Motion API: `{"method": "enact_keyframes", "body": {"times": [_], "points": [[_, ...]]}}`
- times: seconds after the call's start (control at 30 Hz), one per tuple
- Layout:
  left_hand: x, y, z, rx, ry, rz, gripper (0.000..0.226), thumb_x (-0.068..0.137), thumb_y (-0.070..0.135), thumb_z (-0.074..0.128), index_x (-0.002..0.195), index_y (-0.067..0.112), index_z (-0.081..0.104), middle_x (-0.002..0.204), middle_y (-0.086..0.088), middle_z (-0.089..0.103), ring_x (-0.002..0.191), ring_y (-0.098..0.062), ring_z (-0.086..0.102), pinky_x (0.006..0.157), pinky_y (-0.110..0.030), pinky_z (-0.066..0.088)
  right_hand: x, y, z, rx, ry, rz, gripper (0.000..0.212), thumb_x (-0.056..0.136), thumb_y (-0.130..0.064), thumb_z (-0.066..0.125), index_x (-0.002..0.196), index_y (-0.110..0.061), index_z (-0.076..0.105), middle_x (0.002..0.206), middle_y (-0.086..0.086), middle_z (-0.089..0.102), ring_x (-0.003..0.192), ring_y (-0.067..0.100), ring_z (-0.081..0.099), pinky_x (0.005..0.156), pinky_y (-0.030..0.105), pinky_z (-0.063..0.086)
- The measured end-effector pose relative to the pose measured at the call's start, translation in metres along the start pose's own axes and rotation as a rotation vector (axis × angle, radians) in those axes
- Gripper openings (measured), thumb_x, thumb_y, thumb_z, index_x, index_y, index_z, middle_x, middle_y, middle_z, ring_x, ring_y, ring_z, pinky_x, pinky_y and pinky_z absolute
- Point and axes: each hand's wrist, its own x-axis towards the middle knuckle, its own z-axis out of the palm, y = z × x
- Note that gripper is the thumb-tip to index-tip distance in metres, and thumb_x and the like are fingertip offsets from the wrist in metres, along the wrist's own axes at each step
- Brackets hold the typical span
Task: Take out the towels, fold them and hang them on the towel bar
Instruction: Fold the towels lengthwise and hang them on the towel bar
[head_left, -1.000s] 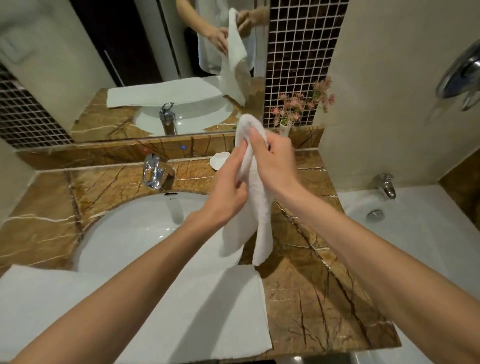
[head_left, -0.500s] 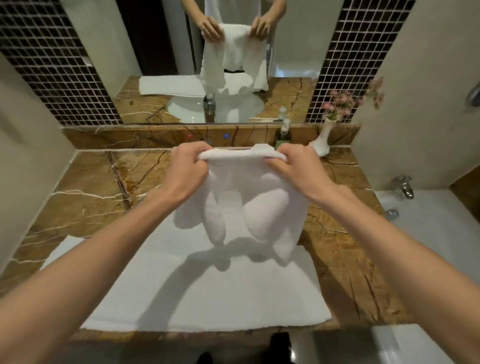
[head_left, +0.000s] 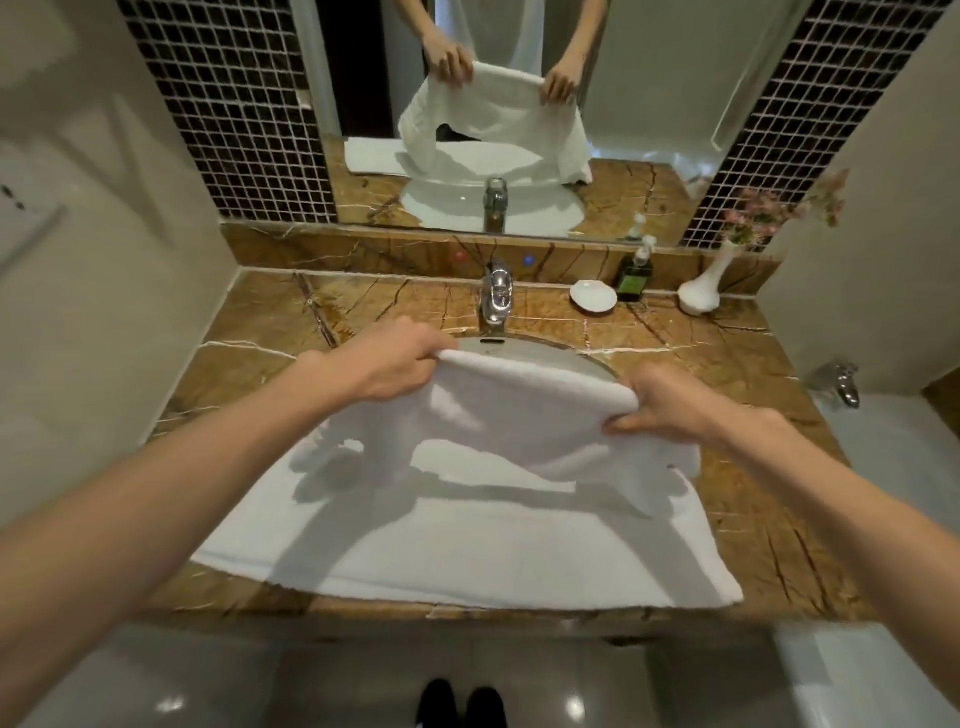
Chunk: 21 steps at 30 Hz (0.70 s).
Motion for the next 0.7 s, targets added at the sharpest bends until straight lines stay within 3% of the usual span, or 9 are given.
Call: {"method": "enact_keyframes", "body": {"times": [0.13,0.27,0.37,0.47,0.57,0.7], "points": [[-0.016,-0.021,0.013,0.106,-0.099,0.0,0.016,0.087,0.012,0.043,0.092,0.022,0.055,0.09,-0.002,0.063,0.083,-0.021,0.058,0.071,-0.039,0.049,-0.006,0.013,0.028,0.139,-0.037,0.072,0.022,0.074,-0.038,0.078,0.07,-0.024,0.061,0.069,-0.006,0.063,0.064,0.01,0.058,0.055,0.029,0.041],[-0.022,-0.031,0.025,0.123,-0.072,-0.004,0.014,0.09,0.019,0.041,0.095,0.026,0.052,0.081,0.001,0.058,0.073,-0.019,0.054,0.056,-0.032,0.038,-0.01,0.023,0.044,0.215,0.021,0.104,0.016,0.078,-0.029,0.075,0.08,-0.017,0.064,0.074,-0.002,0.065,0.067,0.012,0.059,0.054,0.025,0.04],[-0.022,-0.031,0.031,0.148,-0.063,0.012,0.01,0.091,0.03,0.045,0.095,0.025,0.053,0.078,0.0,0.061,0.068,-0.017,0.054,0.057,-0.035,0.044,-0.009,0.025,0.047,0.186,0.095,0.067,0.015,0.082,-0.03,0.073,0.079,-0.019,0.063,0.074,-0.003,0.063,0.066,0.013,0.057,0.055,0.026,0.039],[-0.024,-0.039,0.031,0.155,-0.082,-0.005,0.033,0.086,0.054,0.057,0.094,0.022,0.058,0.08,0.003,0.062,0.07,-0.015,0.055,0.057,-0.031,0.042,-0.009,0.031,0.04,0.094,0.144,0.023,0.021,0.081,-0.041,0.072,0.074,-0.022,0.064,0.066,-0.006,0.063,0.06,0.009,0.057,0.053,0.029,0.043],[-0.028,-0.048,0.03,0.18,-0.136,-0.02,0.058,0.069,0.076,0.058,0.073,0.018,0.056,0.065,0.006,0.055,0.059,-0.009,0.049,0.048,-0.026,0.035,-0.01,0.031,0.036,-0.007,0.157,-0.048,0.025,0.082,-0.048,0.067,0.074,-0.024,0.063,0.065,-0.008,0.063,0.059,0.009,0.058,0.054,0.03,0.046],[-0.031,-0.059,0.036,0.18,-0.252,-0.122,0.074,0.048,0.09,0.053,0.067,0.019,0.057,0.058,0.007,0.054,0.051,-0.008,0.048,0.044,-0.024,0.033,-0.01,0.025,0.034,-0.096,0.183,-0.058,0.026,0.083,-0.051,0.063,0.078,-0.026,0.062,0.068,-0.006,0.064,0.063,0.014,0.06,0.058,0.034,0.051]]}}
